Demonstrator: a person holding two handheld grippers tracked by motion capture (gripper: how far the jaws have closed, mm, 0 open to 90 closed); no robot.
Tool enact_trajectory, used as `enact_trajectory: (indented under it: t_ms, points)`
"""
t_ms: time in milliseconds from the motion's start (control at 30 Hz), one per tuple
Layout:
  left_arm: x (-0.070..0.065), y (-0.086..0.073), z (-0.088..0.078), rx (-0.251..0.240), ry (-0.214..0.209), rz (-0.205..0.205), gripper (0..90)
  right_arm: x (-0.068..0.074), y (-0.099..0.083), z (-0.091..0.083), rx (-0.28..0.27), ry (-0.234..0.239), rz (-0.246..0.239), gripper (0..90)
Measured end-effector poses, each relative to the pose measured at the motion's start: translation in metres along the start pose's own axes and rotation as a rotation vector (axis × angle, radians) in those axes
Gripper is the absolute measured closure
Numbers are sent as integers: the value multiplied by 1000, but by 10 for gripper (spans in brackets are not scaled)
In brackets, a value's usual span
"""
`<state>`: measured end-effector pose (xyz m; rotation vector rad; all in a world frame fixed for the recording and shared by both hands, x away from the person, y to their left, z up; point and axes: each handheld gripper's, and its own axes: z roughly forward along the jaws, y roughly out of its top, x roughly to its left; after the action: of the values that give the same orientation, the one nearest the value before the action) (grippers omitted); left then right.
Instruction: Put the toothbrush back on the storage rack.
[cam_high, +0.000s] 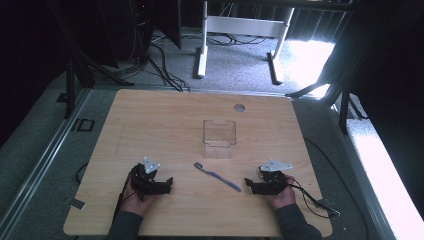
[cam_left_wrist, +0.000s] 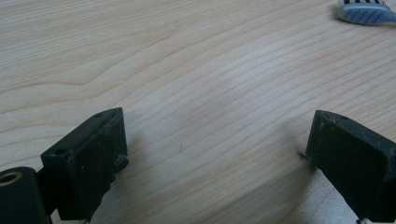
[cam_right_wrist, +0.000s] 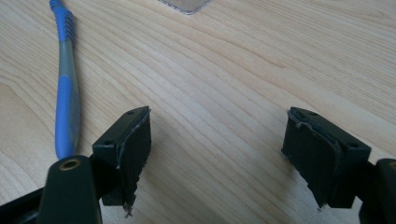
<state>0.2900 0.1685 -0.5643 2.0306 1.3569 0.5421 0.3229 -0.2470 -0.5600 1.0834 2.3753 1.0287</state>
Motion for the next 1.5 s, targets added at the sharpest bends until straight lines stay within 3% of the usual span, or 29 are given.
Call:
enact_trajectory:
  t_ms: [300, 400, 467, 833, 900, 967, 1500]
  points:
    - [0, 0, 0, 0, -1, 0, 55, 0, 0, 0, -1, -1, 2, 251]
    - [0, 0, 0, 0, -1, 0, 55, -1, 2, -3, 12, -16, 7, 347]
    - [0, 0, 0, 0, -1, 0, 55, 0, 3, -4, 14, -26, 1, 355]
    - [0, 0, 0, 0, -1, 1, 55, 3, 18, -24, -30, -24, -9, 411]
    - [-1, 0, 0, 0, -1, 0, 55, 4, 21, -27, -30, -33, -20, 412]
    - [0, 0, 0, 0, -1, 0, 54, 10, 28, -31, -14, -56, -71, 407]
    - [0, 0, 0, 0, -1, 1, 55, 26, 73, -50, 1, -31, -146, 413]
